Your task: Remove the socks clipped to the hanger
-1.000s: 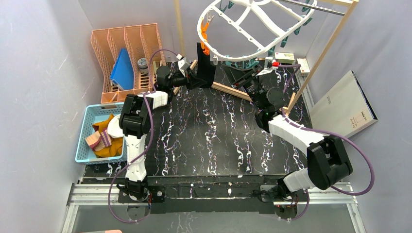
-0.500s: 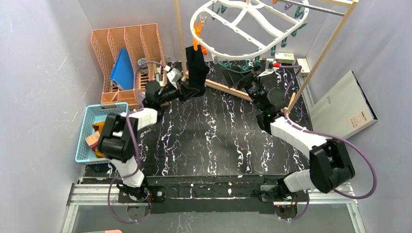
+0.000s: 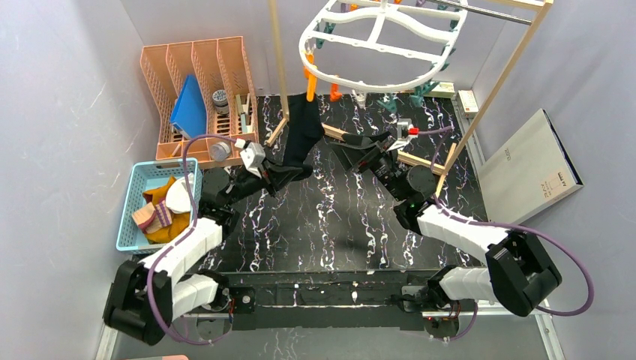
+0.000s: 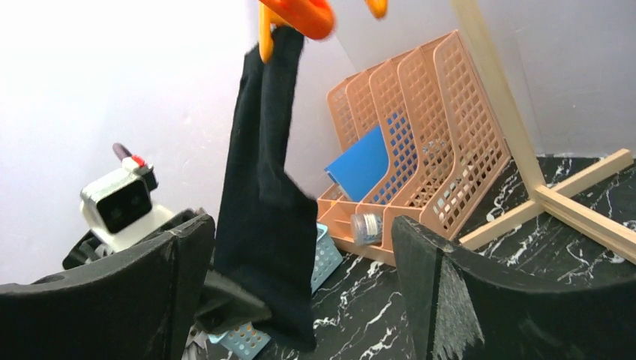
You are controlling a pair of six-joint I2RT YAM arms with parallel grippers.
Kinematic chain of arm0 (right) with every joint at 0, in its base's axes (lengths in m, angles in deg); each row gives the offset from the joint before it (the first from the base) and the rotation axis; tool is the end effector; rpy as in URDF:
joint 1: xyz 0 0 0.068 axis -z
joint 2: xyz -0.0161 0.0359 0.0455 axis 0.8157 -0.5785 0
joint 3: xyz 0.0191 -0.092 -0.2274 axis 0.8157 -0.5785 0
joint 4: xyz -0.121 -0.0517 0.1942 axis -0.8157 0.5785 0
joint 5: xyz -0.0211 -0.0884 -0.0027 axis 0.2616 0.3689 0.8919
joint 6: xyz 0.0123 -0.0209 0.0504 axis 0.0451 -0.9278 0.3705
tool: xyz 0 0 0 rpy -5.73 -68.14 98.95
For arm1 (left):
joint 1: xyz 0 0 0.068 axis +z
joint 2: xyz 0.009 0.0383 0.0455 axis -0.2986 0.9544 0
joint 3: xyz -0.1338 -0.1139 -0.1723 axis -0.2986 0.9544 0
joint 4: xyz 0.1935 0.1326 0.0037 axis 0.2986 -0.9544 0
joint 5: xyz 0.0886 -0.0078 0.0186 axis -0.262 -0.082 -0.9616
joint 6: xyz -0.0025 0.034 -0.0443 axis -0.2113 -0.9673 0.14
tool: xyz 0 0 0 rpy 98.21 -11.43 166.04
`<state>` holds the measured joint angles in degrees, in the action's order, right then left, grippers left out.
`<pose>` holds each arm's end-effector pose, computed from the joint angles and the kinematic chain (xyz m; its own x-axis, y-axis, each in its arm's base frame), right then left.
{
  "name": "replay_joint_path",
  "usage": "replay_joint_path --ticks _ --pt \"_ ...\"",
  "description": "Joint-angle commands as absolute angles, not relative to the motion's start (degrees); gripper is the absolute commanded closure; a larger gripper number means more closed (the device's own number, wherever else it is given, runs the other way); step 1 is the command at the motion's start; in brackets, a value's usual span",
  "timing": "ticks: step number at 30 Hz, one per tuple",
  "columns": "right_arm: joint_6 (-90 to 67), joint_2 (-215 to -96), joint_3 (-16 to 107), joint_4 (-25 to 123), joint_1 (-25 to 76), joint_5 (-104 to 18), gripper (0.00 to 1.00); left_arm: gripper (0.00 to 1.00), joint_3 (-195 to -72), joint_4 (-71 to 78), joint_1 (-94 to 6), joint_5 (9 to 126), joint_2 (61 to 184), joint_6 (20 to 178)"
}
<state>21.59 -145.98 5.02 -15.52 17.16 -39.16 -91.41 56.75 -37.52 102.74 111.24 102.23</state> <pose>0.2005 0.1573 0.3099 -0.1420 0.7007 -0.6992 -0.7408 0.3932 0.5446 0.2026 -0.1025 0.2906 0.1124 -0.2348 -0.9655 0.9096 0.4155 0.0048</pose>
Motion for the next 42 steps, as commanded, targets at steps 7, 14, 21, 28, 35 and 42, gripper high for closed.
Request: replay_joint_path --ticks 7,14,21,28,35,42 --pt "21.7 -152.0 10.9 -28.8 16.0 -37.6 0.05 1.0 -85.7 43.0 -42.4 98.8 100.2 100.8" --pt "21.8 -156.9 18.5 -32.5 15.8 -35.6 0.05 1.0 -85.2 42.1 -43.3 98.5 101.0 101.0" --pt "23.4 -160.9 25.4 -34.4 15.8 -37.9 0.1 1.0 -85.9 42.1 -44.3 98.6 102.8 101.1" --pt "24.8 -163.4 27.8 -35.9 15.9 -37.6 0.19 1.0 -87.2 42.1 -45.2 98.7 103.6 101.5" --pt "25.9 -164.1 28.1 -36.9 15.9 -37.4 0.29 1.0 -88.4 42.1 -45.7 98.6 104.4 101.8" --pt "26.7 -164.9 28.1 -37.0 15.9 -36.8 0.34 1.0 -89.3 42.1 -46.3 98.4 104.6 102.7"
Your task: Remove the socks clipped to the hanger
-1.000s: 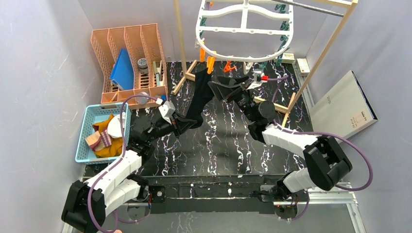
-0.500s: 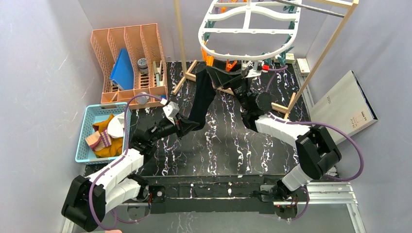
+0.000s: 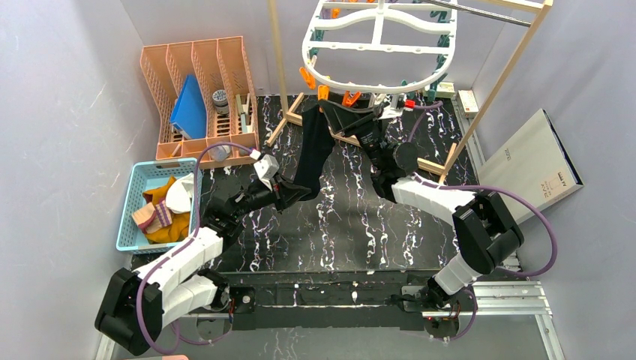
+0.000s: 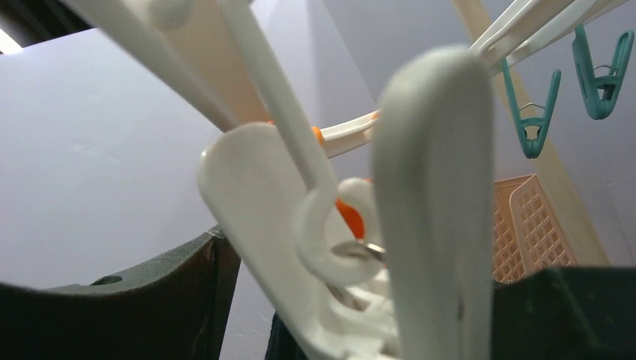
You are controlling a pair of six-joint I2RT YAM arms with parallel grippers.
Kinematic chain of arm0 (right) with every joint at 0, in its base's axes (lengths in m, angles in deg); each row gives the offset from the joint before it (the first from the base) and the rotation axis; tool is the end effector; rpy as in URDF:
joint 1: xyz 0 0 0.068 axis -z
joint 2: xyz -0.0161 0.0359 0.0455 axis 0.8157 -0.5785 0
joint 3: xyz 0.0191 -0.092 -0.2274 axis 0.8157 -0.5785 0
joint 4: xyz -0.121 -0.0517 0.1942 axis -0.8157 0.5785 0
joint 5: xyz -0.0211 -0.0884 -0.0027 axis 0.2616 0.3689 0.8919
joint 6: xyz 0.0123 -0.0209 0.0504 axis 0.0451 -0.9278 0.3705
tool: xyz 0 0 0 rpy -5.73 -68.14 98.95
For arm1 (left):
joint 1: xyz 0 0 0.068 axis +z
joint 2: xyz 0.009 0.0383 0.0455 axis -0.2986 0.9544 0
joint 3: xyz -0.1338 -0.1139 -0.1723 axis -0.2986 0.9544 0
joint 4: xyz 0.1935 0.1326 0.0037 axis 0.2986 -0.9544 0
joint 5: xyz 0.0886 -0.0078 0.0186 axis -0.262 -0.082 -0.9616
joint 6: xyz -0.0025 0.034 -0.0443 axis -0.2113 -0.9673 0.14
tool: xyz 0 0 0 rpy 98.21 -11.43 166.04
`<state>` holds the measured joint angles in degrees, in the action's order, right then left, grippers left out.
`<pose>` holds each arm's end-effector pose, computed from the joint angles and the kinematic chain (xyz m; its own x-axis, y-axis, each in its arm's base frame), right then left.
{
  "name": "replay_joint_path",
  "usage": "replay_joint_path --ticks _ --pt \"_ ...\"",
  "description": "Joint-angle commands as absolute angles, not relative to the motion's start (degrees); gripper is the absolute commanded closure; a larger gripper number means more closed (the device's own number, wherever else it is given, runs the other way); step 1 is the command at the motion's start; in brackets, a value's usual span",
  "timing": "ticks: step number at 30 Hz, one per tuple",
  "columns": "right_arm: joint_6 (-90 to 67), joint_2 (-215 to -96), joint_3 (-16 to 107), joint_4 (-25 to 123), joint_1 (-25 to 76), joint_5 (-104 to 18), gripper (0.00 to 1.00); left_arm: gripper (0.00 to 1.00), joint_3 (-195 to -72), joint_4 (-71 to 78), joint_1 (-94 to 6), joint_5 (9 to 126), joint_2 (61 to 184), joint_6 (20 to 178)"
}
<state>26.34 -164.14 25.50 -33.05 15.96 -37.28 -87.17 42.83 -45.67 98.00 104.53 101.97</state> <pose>0.2393 0.1937 0.3612 -0.0472 0.8650 -0.4995 -0.8638 0.2158 0.4553 0.1749 -0.1215 0.2671 -0.0828 -0.1733 -0.9814 0.9205 0.3640 -0.1419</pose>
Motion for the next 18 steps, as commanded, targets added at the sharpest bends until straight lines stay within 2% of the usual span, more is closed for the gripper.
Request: replay_joint_path --ticks 1,6,18 --pt "26.7 -165.0 28.1 -36.8 15.9 -36.8 0.33 1.0 -89.6 42.1 -46.4 98.4 104.5 102.9" --pt "26.9 -164.7 26.5 -36.2 15.9 -34.0 0.2 1.0 -90.7 42.0 -46.7 98.3 103.9 103.2" --pt "26.8 -167.0 28.7 -36.2 15.9 -32.3 0.22 1.0 -93.6 41.4 -47.3 98.7 105.8 103.0"
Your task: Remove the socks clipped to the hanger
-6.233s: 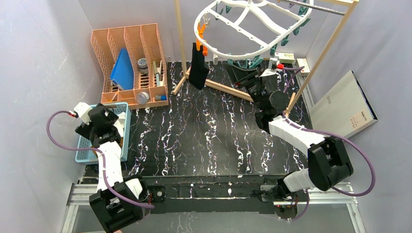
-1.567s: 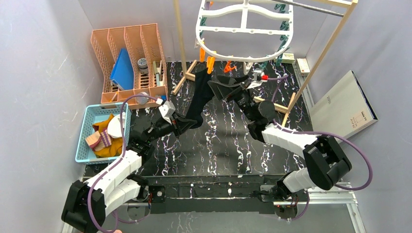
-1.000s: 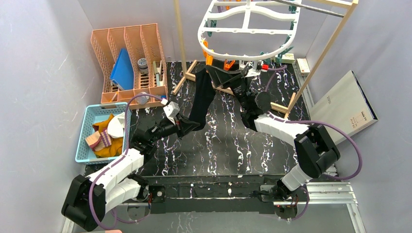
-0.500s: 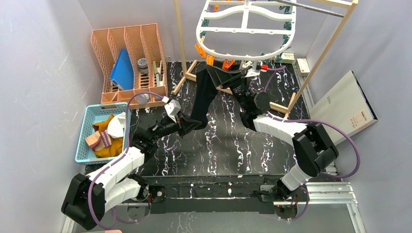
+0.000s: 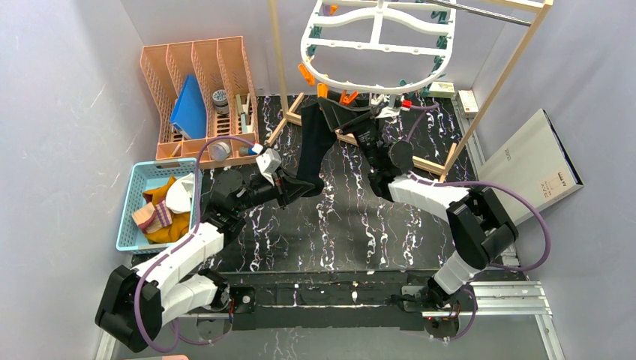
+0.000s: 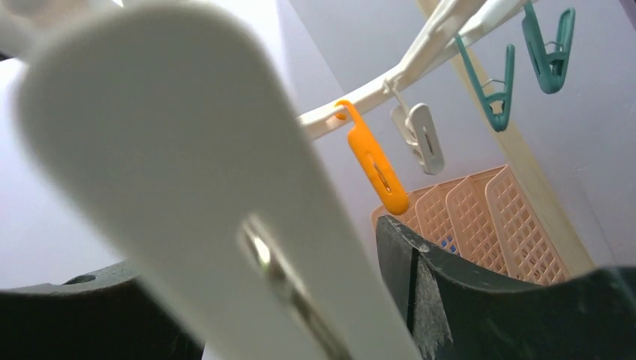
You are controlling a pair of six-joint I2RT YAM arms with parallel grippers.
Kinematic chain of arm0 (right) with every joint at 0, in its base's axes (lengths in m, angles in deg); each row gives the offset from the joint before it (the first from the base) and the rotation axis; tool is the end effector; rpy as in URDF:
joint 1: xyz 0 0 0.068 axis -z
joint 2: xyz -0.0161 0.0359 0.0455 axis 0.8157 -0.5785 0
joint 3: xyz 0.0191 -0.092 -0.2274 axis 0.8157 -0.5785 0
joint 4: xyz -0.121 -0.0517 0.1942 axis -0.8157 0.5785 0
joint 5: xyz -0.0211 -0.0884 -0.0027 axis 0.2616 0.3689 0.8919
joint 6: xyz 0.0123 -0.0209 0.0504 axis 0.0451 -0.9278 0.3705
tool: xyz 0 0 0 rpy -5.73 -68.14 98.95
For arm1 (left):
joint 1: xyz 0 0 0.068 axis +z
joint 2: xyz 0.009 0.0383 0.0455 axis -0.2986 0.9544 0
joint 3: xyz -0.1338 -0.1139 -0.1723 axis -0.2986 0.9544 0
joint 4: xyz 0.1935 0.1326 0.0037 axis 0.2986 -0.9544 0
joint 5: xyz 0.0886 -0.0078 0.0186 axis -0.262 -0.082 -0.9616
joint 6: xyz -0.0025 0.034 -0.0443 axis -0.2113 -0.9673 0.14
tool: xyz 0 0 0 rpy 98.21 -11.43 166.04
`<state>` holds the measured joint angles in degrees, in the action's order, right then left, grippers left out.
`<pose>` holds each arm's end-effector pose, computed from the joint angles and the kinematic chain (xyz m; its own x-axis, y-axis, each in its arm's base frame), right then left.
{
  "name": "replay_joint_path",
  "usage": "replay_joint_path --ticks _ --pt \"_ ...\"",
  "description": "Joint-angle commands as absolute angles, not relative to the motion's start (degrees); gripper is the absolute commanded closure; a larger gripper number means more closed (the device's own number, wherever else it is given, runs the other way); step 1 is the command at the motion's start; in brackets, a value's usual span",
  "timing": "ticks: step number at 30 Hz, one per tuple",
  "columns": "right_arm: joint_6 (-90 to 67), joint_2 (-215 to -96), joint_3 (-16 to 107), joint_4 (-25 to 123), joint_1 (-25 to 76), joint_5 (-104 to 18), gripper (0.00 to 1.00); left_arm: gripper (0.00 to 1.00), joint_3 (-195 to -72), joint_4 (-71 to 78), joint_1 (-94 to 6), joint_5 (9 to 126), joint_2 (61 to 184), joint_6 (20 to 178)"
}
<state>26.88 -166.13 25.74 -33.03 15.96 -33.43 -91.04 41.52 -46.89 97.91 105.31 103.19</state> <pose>0.2475 0.1969 0.3522 -0.0416 0.8784 -0.4761 -0.8265 0.2375 0.5104 0.1769 -0.1278 0.2837 -0.0796 -0.1942 -0.9777 0.9296 0.3396 -0.1431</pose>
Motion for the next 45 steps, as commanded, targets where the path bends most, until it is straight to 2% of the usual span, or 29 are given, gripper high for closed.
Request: replay_joint_path --ticks 1,7,17,32,45 --pt "27.0 -167.2 28.9 -36.2 15.9 -32.3 0.22 1.0 -93.8 41.3 -47.3 98.7 106.0 103.0" --pt "27.9 -168.9 29.6 -36.9 15.9 -32.1 0.24 1.0 -94.5 41.3 -47.6 98.8 106.1 103.4" --pt "28.8 -170.6 32.5 -37.0 15.9 -33.6 0.34 1.0 -94.1 41.1 -48.0 98.7 106.0 103.9" --pt "28.8 -170.2 33.8 -36.9 16.2 -34.2 0.41 1.0 -93.8 41.1 -48.2 98.2 106.2 104.6" --pt "29.4 -170.7 35.0 -37.0 16.3 -34.6 0.52 1.0 -93.6 41.1 -48.6 97.8 106.8 105.0"
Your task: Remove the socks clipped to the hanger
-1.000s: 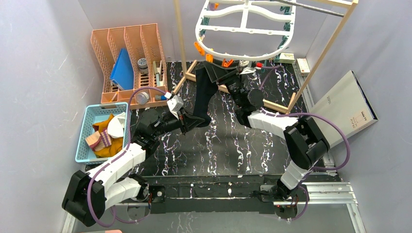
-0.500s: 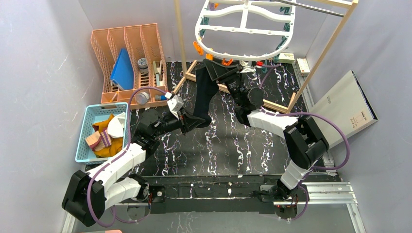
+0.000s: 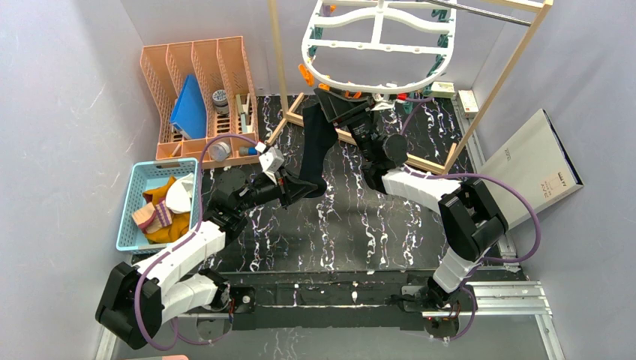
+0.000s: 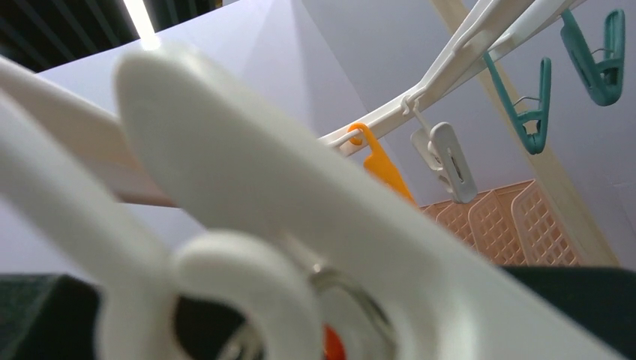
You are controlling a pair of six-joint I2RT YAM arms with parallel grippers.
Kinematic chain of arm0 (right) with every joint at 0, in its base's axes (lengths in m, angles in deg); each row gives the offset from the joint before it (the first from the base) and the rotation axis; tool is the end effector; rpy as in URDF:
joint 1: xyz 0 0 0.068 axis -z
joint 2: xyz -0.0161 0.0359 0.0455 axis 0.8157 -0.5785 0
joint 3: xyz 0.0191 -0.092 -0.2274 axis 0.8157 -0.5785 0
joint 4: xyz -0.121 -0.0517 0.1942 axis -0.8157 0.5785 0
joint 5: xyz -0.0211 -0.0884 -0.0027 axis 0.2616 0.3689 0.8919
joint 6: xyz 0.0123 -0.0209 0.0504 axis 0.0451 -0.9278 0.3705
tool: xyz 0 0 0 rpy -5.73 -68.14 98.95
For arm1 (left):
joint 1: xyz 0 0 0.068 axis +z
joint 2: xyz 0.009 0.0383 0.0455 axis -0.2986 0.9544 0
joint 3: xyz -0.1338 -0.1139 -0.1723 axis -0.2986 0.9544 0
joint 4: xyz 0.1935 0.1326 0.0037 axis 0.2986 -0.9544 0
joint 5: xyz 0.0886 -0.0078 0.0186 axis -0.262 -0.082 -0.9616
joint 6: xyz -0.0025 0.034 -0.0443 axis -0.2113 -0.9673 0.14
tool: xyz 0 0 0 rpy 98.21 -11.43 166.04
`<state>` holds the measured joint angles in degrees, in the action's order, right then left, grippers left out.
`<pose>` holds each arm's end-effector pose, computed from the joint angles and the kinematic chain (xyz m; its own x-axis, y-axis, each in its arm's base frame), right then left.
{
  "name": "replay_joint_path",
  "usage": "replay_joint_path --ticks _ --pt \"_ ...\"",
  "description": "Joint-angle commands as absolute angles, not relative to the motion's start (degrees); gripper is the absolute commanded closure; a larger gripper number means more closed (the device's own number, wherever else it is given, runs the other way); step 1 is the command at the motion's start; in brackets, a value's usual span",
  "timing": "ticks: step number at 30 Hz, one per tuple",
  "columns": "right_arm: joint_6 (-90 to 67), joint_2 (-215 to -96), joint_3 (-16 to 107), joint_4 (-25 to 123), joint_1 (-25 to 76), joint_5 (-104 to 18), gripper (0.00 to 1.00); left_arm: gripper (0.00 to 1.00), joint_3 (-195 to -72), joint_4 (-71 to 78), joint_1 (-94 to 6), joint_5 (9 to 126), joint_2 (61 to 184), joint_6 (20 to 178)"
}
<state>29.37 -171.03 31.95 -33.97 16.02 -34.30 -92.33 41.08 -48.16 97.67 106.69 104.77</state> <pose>0.2619 0.2088 0.3586 -0.0690 0.8943 -0.4421 -0.8451 0.1831 0.5022 0.1785 -0.1342 0.2853 -0.1170 -0.1976 -0.9733 0.9315 0.3180 -0.1766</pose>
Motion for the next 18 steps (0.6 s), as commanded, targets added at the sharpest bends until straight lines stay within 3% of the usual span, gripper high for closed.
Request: replay_joint_path --ticks 1,8,15,18 --pt "29.4 -170.7 35.0 -37.0 16.3 -34.6 0.53 1.0 -93.6 41.1 -48.6 97.8 106.9 105.0" --pt "29.6 -170.7 34.8 -36.9 16.6 -34.7 0.67 1.0 -93.8 41.1 -48.8 97.8 107.3 105.1" --pt "30.1 -170.6 34.8 -36.0 16.7 -34.6 0.98 1.0 -93.9 41.1 -48.9 97.5 107.5 105.2" --pt "30.2 -170.3 34.8 -35.7 16.6 -34.6 0.99 1.0 -93.9 41.1 -49.0 97.3 107.4 105.2"
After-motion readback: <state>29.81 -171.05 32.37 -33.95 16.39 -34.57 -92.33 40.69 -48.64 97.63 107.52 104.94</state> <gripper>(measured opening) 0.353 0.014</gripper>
